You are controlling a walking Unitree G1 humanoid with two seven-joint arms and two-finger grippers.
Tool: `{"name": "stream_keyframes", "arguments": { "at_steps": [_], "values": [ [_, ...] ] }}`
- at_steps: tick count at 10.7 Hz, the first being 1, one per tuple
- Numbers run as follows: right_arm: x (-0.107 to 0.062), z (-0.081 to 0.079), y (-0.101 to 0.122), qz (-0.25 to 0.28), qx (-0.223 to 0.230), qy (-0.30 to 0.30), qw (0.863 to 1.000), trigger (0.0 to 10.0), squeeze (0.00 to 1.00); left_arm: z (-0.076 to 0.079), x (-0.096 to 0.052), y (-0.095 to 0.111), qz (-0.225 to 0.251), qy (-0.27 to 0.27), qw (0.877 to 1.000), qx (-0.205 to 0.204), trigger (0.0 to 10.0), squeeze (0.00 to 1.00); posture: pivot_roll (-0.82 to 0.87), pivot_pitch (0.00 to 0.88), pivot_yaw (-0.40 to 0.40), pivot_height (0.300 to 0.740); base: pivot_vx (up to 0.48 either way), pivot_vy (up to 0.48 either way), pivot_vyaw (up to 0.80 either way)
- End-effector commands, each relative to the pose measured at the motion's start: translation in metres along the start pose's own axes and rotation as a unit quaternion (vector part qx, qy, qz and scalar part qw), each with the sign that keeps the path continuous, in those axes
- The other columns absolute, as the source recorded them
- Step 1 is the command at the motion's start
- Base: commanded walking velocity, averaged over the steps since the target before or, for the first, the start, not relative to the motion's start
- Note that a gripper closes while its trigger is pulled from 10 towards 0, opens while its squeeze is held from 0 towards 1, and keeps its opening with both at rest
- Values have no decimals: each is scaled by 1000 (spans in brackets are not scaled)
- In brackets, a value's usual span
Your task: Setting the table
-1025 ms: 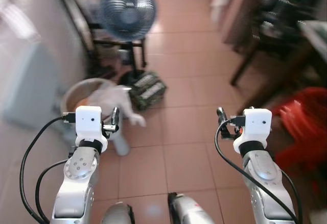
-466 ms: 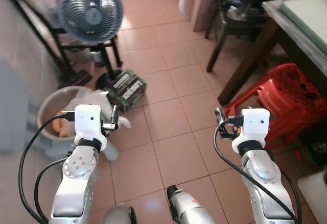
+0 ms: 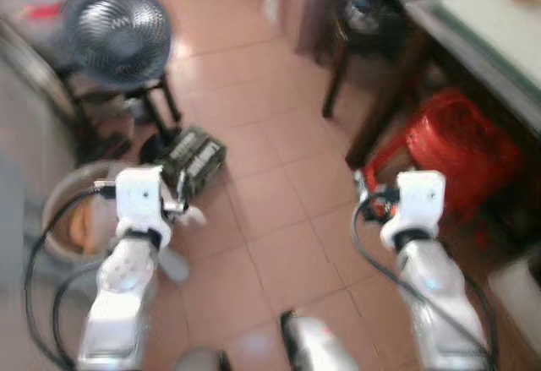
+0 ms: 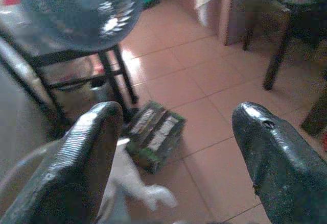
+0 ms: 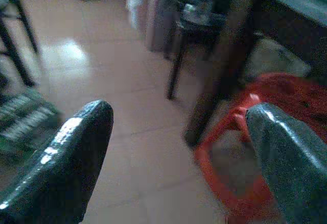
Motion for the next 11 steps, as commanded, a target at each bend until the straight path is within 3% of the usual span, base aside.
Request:
{"name": "stream_keyframes", "arguments": {
  "at_steps": [1,4,8,11],
  "values": [
    [0,-4,7,18,2,4,1000,10000,0,-10,-2,-1,4,20,1000,11,10000,0,-32,165,10,740,0,0,-788],
    [3,-12,13,43,-10,8,999,10000,0,-8,1,3,27,22,999,-2,10000,0,-35,52,18,740,0,0,-788],
    [8,-12,15,52,-11,1,999,10000,0,0,6,3,35,4,999,-13,10000,0,-35,32,24,740,0,0,-788],
    [4,-13,12,53,-21,8,998,10000,0,0,2,-4,34,17,999,-13,10000,0,-35,33,21,740,0,0,-792]
  ]
}}
Point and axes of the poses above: a point about 5 cm out from each wrist's last joint towards the gripper, its own x axis pointing out of the wrist towards the gripper, its own y axis along the axis of the wrist's last joint, z = x × y, the point moved 3 cm from there along x, pointing out of the wrist towards the gripper, and after that the axes turned 9 degrees about -x, right-handed, at the moved point
